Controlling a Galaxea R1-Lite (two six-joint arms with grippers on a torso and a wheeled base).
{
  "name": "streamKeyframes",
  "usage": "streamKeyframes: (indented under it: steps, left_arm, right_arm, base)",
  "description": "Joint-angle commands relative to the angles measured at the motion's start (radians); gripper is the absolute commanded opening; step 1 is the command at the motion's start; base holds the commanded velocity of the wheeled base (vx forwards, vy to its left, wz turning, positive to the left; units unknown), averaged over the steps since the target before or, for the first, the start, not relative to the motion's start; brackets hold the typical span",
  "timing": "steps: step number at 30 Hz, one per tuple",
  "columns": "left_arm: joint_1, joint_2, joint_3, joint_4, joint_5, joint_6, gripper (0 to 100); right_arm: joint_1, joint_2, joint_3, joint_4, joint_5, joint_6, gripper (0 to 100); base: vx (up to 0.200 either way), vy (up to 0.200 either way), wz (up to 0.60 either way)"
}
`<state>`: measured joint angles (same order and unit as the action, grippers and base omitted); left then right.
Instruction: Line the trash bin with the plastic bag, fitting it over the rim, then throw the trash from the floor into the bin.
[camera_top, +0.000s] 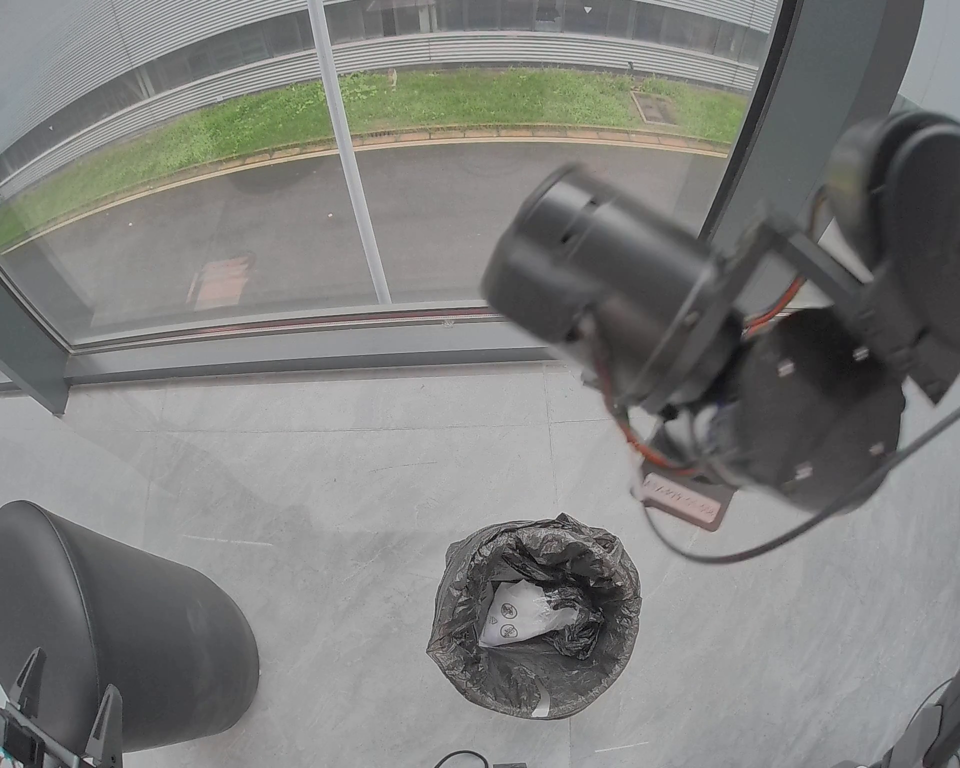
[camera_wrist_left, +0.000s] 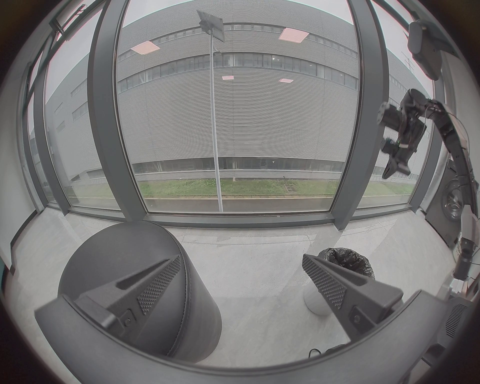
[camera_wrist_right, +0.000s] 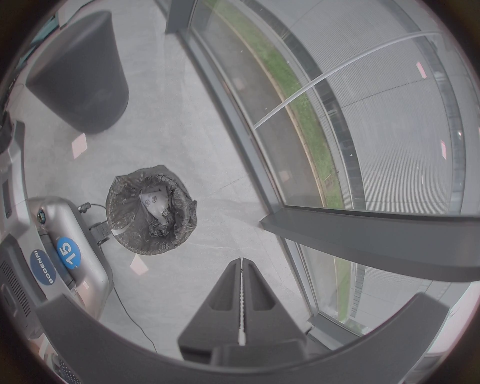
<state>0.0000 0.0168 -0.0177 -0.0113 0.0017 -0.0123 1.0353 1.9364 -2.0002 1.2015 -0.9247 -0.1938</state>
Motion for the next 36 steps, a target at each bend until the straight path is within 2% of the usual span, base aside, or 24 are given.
streamKeyframes:
  steps: [1, 6, 10, 12, 13, 14, 18, 20, 23, 24, 25, 26, 27, 30, 32, 33, 36]
  left_arm:
    - [0.0, -0.015, 0.018, -0.001, 0.0, 0.0, 100]
    - [0.0, -0.015, 0.018, -0.001, 0.001, -0.005, 100]
    - [0.0, -0.015, 0.018, -0.001, -0.002, 0.0, 100]
    - [0.0, -0.015, 0.018, -0.001, -0.002, 0.002, 100]
    - [0.0, -0.015, 0.018, -0.001, -0.002, 0.002, 100]
    - [0.0, -0.015, 0.018, -0.001, -0.002, 0.002, 100]
    - [0.0, -0.015, 0.018, -0.001, -0.002, 0.002, 100]
    - [0.0, -0.015, 0.018, -0.001, -0.002, 0.002, 100]
    - [0.0, -0.015, 0.018, -0.001, -0.002, 0.002, 100]
    - [0.0, -0.015, 0.018, -0.001, -0.002, 0.002, 100]
    - [0.0, -0.015, 0.018, -0.001, -0.002, 0.002, 100]
    - [0.0, -0.015, 0.018, -0.001, -0.002, 0.002, 100]
    - [0.0, -0.015, 0.018, -0.001, -0.002, 0.002, 100]
    - [0.0, -0.015, 0.018, -0.001, -0.002, 0.002, 100]
    - [0.0, -0.015, 0.018, -0.001, -0.002, 0.002, 100]
    - [0.0, -0.015, 0.018, -0.001, -0.002, 0.002, 100]
    - [0.0, -0.015, 0.018, -0.001, -0.002, 0.002, 100]
  right_arm:
    - [0.034, -0.226, 0.0, 0.036, -0.006, 0.001, 0]
    - [-0.011, -0.347, 0.0, 0.069, 0.0, -0.003, 0]
    - [-0.205, -0.458, 0.0, 0.151, 0.015, -0.027, 0]
    - [-0.31, -0.508, 0.0, 0.196, 0.047, -0.032, 0]
    - [-0.324, -0.514, 0.0, 0.202, 0.052, -0.032, 0]
    - [-0.409, -0.554, 0.0, 0.24, 0.09, -0.032, 0]
    - [-0.638, -0.654, 0.0, 0.331, 0.191, -0.044, 0]
    - [-0.776, -0.725, 0.0, 0.359, 0.287, -0.056, 0]
    - [-0.91, -0.804, 0.0, 0.36, 0.377, -0.056, 0]
    - [-0.91, -0.804, 0.0, 0.36, 0.377, -0.056, 0]
    - [-0.975, -0.878, 0.0, 0.359, 0.454, -0.058, 0]
    - [-0.988, -0.896, 0.0, 0.359, 0.471, -0.058, 0]
    - [-1.029, -0.959, 0.0, 0.359, 0.529, -0.059, 0]
    - [-1.117, -1.1, 0.0, 0.359, 0.621, -0.056, 0]
    - [-1.14, -1.218, 0.0, 0.356, 0.684, -0.056, 0]
    - [-1.143, -1.281, 0.0, 0.351, 0.708, -0.056, 0]
    - [-1.143, -1.441, 0.0, 0.308, 0.718, -0.056, 0]
  base:
    - [0.0, 0.0, 0.0]
    - [0.0, 0.0, 0.0]
    - [0.0, 0.0, 0.0]
    - [0.0, 0.0, 0.0]
    - [0.0, 0.0, 0.0]
    - [0.0, 0.0, 0.0]
    - [0.0, 0.0, 0.0]
    - [0.0, 0.0, 0.0]
    - [0.0, 0.0, 0.0]
    - [0.0, 0.0, 0.0]
    - [0.0, 0.0, 0.0]
    - [0.0, 0.0, 0.0]
    - [0.0, 0.0, 0.0]
    - [0.0, 0.0, 0.0]
    - [0.0, 0.0, 0.0]
    - [0.0, 0.0, 0.0]
    - [0.0, 0.0, 0.0]
